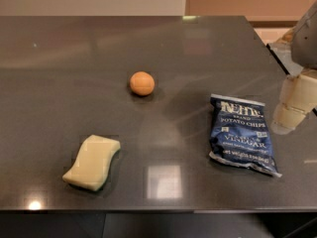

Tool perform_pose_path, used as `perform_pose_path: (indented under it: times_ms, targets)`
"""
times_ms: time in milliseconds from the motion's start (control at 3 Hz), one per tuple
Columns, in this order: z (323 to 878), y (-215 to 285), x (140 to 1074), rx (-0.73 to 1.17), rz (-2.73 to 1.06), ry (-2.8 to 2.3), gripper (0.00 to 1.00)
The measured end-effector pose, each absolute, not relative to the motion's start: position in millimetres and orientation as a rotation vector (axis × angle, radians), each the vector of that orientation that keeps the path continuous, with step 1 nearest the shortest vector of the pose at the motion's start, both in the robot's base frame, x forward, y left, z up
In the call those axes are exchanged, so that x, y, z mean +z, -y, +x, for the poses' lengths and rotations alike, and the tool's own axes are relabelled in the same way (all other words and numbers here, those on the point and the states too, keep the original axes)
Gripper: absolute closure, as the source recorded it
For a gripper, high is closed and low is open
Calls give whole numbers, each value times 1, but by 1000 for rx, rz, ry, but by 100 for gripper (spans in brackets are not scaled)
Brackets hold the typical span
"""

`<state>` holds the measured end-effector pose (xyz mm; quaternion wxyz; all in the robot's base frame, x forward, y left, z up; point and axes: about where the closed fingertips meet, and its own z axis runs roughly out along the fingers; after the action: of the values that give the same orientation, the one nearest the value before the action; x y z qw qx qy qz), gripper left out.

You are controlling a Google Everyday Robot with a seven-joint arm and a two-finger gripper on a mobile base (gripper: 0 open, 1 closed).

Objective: Move sponge near blue chip bag

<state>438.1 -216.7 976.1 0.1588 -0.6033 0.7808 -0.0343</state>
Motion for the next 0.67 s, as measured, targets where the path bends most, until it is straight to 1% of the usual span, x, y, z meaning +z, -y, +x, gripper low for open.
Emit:
perform_pose_path:
  times_ms: [333, 667]
  targets:
    - [438, 216, 977, -99, -1724, -2230, 0]
    - [447, 200, 975, -51, -1780, -2153, 0]
